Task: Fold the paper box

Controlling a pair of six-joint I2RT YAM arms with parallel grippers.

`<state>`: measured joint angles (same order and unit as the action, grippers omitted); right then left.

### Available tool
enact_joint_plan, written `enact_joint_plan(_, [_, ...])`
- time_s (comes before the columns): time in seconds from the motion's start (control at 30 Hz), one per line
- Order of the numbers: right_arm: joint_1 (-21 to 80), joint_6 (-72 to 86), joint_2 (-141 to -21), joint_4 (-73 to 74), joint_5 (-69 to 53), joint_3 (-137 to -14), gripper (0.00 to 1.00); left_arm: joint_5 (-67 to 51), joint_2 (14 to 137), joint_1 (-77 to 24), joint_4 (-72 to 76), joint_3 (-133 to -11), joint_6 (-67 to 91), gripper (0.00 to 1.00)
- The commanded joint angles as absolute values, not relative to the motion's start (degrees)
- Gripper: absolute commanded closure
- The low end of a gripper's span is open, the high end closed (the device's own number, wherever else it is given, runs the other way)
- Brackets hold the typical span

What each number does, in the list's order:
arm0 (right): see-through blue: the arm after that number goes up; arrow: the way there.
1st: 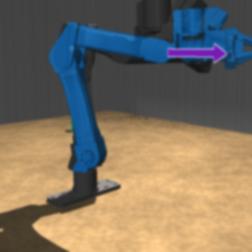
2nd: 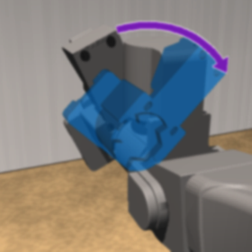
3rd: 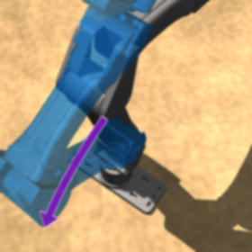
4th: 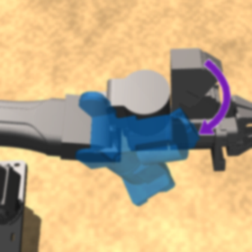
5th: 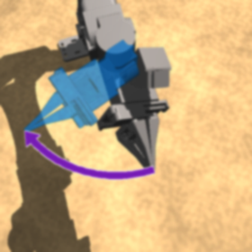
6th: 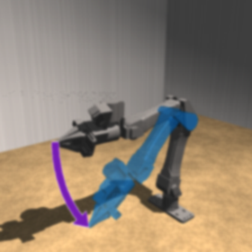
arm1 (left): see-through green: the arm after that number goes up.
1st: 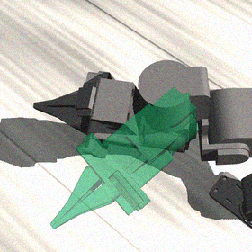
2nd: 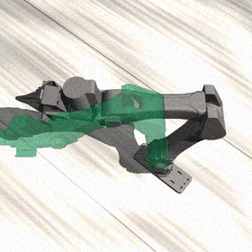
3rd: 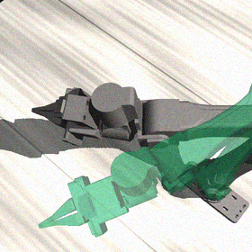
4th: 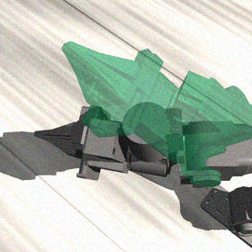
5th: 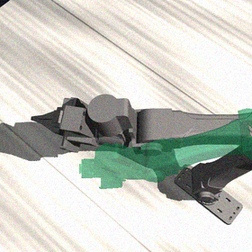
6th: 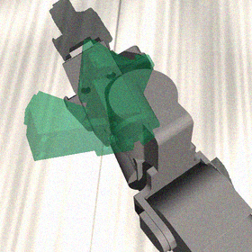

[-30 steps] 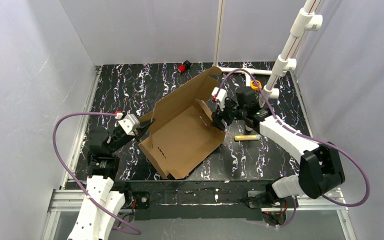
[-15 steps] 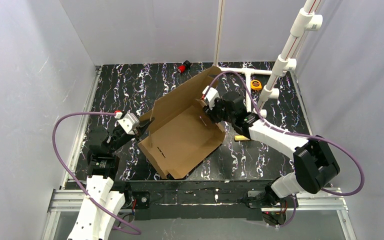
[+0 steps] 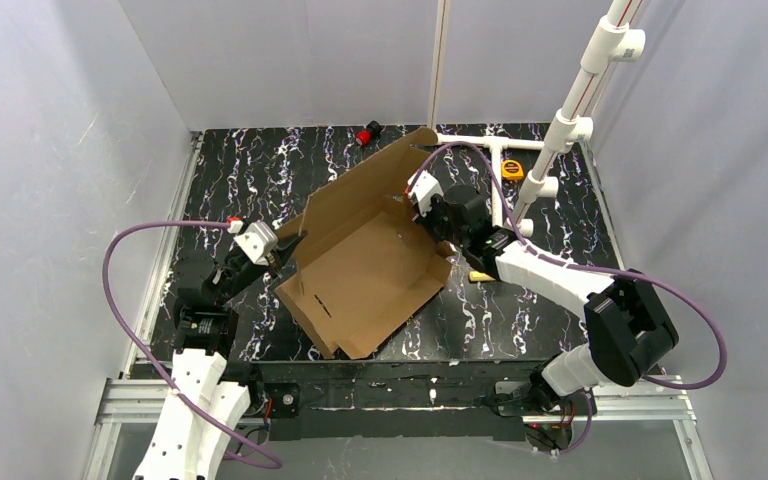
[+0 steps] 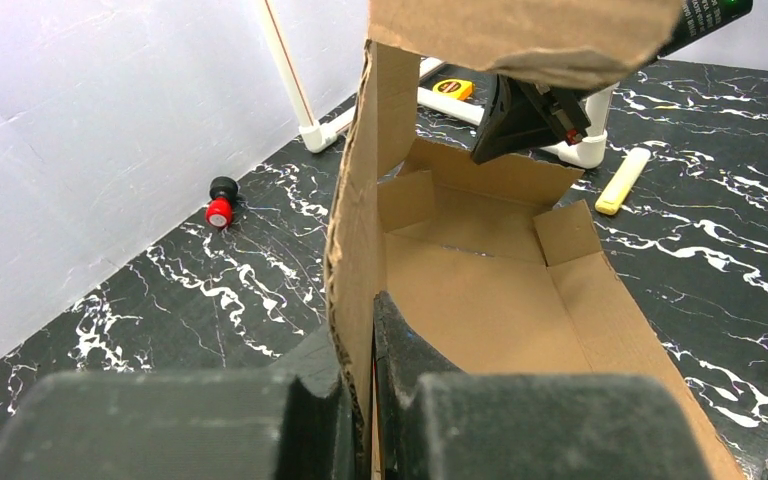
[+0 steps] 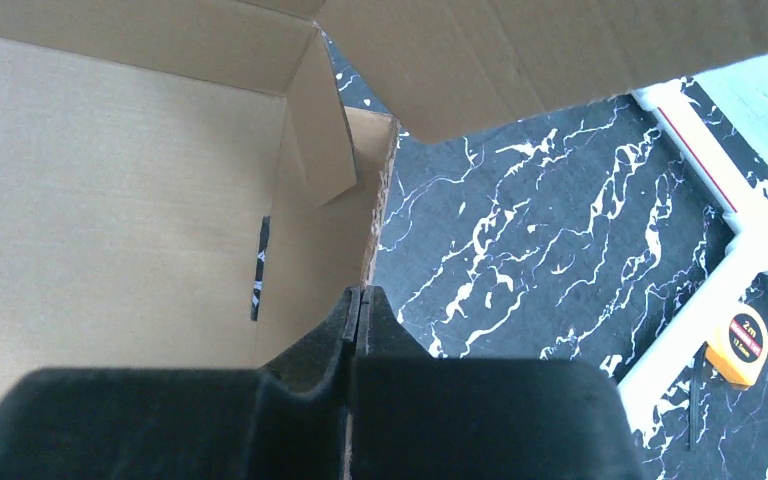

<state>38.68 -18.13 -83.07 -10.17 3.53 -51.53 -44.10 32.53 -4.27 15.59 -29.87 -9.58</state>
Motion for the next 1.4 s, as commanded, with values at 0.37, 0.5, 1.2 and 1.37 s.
enact_joint_plan(0.37, [33.3, -8.9, -90.9, -25.4, -2.2, -60.2, 0.99, -38.1, 40.5, -4.5, 18.3, -39.3, -17.6, 1.0])
enact_joint_plan(0.5, [31.4, -7.2, -96.7, -33.5, -6.1, -63.2, 0.99, -37.3, 45.3, -4.5, 19.4, -43.0, -20.7, 1.0])
enact_joint_plan(1.2, [25.6, 1.3, -107.4, -80.0, -14.8, -50.1, 0.99, -36.0, 45.4, -2.9, 29.0, -36.0, -1.1, 1.0])
enact_joint_plan(1.37, [26.7, 0.2, -107.3, -81.7, -14.7, -46.8, 0.99, -36.1, 43.6, -2.7, 29.2, -32.9, 4.7, 1.0])
